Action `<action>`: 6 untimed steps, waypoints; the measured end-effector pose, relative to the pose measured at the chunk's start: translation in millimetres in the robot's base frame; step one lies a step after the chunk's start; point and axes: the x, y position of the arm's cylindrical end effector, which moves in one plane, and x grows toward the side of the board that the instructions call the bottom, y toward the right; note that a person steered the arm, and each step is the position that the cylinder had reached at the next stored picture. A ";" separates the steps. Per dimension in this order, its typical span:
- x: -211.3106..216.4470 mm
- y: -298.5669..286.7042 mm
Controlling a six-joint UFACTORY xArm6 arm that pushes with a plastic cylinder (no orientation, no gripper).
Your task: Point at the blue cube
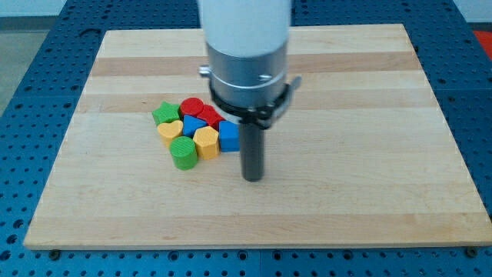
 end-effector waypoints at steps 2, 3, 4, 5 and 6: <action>-55.9 84.5; -91.4 86.1; -98.2 58.8; -94.7 17.1; -78.0 -21.2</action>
